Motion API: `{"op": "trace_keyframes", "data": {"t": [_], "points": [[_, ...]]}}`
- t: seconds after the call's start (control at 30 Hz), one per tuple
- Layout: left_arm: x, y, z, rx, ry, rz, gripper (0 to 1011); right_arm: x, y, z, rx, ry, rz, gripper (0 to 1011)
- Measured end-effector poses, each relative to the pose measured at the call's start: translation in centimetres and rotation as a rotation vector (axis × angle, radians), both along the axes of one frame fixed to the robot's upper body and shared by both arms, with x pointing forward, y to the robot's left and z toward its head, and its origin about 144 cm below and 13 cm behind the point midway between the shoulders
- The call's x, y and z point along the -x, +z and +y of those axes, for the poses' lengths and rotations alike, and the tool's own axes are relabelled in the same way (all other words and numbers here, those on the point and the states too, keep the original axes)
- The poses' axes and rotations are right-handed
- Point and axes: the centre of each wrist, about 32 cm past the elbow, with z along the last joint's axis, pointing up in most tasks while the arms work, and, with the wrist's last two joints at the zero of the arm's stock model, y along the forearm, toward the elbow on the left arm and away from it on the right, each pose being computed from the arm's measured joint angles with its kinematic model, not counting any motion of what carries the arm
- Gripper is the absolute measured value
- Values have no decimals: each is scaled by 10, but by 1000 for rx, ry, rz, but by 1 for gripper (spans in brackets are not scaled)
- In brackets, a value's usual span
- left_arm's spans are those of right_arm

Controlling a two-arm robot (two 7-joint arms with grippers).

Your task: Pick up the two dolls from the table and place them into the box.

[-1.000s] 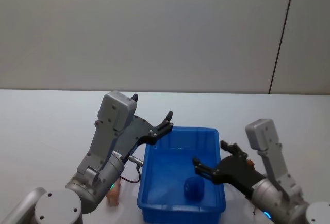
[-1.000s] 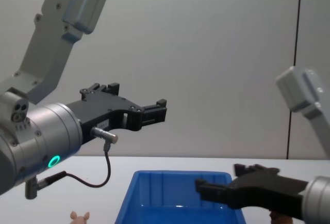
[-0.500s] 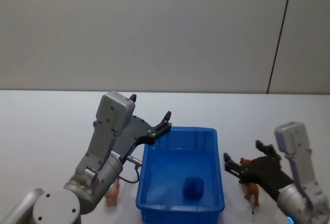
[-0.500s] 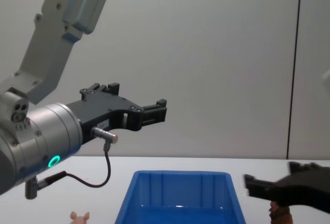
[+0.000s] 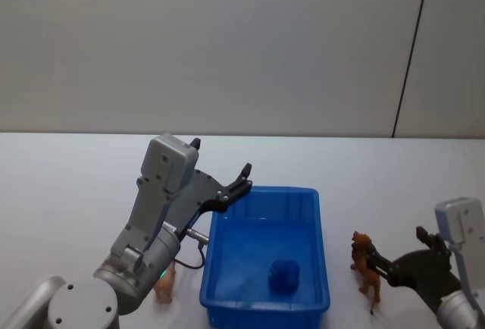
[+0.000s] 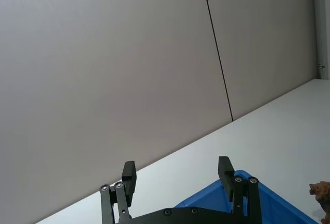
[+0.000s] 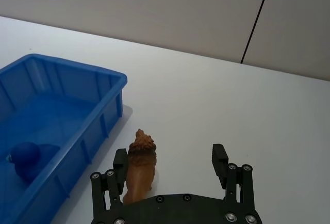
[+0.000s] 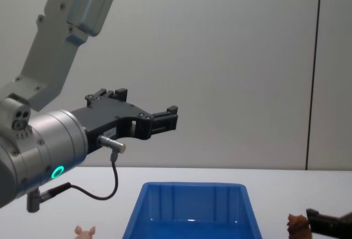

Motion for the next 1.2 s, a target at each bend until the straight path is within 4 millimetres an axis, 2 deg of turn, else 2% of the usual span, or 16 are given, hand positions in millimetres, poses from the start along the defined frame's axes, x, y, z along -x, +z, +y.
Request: {"op": "trace_keyframes", "data": {"t": [0.83, 1.07, 1.1, 1.2], "points": [[0, 0, 0, 0, 0, 0, 1001, 5, -31, -2, 0, 37, 73, 998], [0, 0, 0, 0, 0, 0, 1001, 3, -39, 0, -2, 34, 96, 832], [0, 0, 0, 0, 0, 0, 1001, 3, -40, 0, -3, 33, 98, 832], [0, 0, 0, 0, 0, 0, 1001, 2, -42, 1, -5, 32, 104, 735]]}}
